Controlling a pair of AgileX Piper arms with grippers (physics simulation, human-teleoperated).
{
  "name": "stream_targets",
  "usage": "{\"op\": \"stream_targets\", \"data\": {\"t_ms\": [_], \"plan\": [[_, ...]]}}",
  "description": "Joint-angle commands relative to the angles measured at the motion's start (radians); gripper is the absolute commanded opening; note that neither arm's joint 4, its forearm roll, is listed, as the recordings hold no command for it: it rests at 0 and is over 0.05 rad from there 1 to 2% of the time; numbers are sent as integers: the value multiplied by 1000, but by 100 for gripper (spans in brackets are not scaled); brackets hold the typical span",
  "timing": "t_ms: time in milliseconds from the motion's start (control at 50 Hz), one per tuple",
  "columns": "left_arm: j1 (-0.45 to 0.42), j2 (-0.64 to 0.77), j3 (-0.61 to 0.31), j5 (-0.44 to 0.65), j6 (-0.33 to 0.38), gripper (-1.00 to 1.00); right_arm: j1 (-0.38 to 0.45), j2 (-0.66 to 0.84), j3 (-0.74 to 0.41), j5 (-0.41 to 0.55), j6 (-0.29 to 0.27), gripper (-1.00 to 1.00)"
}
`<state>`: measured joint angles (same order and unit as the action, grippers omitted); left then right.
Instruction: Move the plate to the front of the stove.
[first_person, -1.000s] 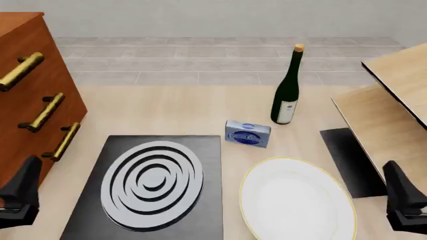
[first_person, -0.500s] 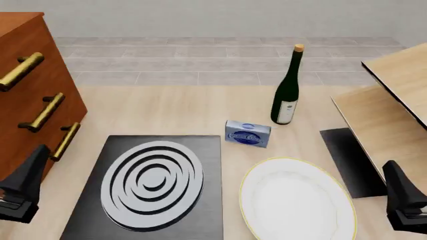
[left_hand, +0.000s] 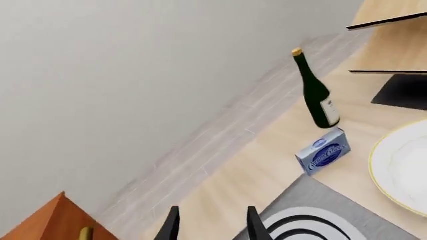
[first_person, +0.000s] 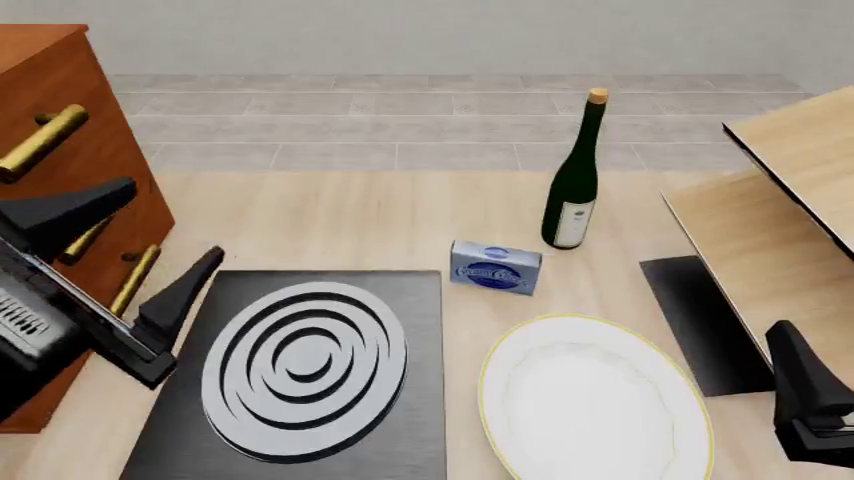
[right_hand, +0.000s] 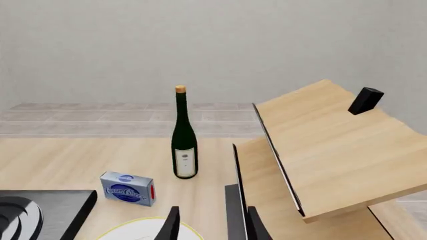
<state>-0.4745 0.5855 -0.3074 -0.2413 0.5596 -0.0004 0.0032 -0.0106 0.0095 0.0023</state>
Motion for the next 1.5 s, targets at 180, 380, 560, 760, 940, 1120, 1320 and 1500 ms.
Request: {"op": "stream_targets", "data": {"t_ms": [180,380,560,760,940,1120,1320,1500], "plan": [[-240,292,-157,-4,260,100,0,0,-1,1,0,100],[-300,403,-278,66,289,100,0,0,-1,1,0,100],[-349,482,-326,78,347,100,0,2,1,-3,0,100],[-405,579,-366,87,390,100,0,-1,-4,6,0,100],[-471,649,-370,88,427,100,0,-1,-4,6,1,100],[-509,677,-360,85,465,100,0,-1,-4,6,0,100],[-540,664,-353,116,495,100,0,-1,-4,6,1,100],[-564,655,-345,135,507,100,0,-1,-4,6,1,100]]}}
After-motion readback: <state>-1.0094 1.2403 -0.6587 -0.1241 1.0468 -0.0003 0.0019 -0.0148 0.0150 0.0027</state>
